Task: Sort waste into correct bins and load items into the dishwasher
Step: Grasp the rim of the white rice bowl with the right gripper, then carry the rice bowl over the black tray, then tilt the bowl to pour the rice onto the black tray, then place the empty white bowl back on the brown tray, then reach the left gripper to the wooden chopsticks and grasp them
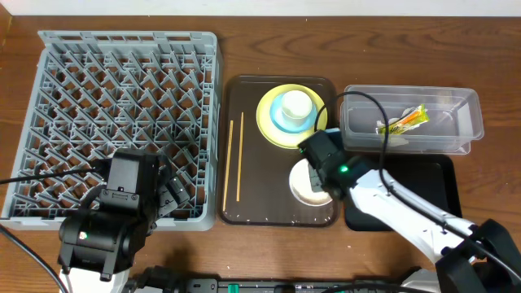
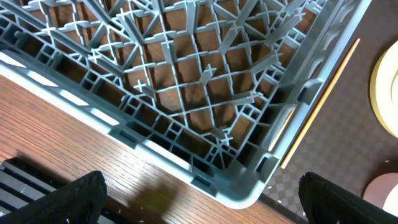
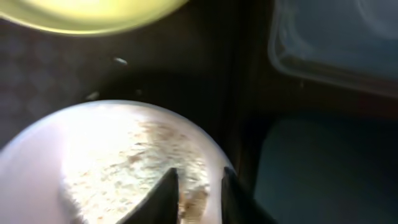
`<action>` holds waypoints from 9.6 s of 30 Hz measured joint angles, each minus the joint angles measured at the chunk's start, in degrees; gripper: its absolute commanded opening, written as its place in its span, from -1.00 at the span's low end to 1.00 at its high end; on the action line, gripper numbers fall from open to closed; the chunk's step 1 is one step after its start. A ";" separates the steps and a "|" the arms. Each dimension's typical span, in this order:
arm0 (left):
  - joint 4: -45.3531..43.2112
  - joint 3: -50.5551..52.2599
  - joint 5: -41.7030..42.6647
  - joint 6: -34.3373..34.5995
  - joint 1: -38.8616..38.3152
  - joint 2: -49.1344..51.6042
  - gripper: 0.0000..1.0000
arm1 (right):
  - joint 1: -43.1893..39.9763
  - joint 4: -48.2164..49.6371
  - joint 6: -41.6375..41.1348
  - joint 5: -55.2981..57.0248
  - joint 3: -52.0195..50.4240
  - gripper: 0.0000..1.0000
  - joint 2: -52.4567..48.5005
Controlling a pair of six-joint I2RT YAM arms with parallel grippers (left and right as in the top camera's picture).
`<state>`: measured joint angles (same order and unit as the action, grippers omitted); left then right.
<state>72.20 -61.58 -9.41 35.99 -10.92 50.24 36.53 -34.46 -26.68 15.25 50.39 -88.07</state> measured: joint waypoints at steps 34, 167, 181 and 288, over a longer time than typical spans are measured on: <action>-0.02 0.02 -0.02 0.00 0.00 0.00 1.00 | 10.84 -0.15 8.66 -10.58 -0.31 -0.37 -1.64; -0.02 0.00 -0.02 0.00 0.00 0.00 1.00 | -82.27 18.16 -0.31 -102.75 -26.99 -0.98 25.14; 0.00 0.02 0.00 0.00 0.00 0.00 1.00 | -82.27 19.74 -10.43 -102.75 -27.08 -0.98 25.14; -17.35 0.00 17.25 -6.86 -0.61 0.63 -0.01 | -29.33 -32.15 -3.63 0.87 8.44 0.99 34.29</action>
<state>54.85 -61.58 7.84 29.12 -11.53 50.87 7.20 -66.61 -30.30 16.12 58.83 -53.78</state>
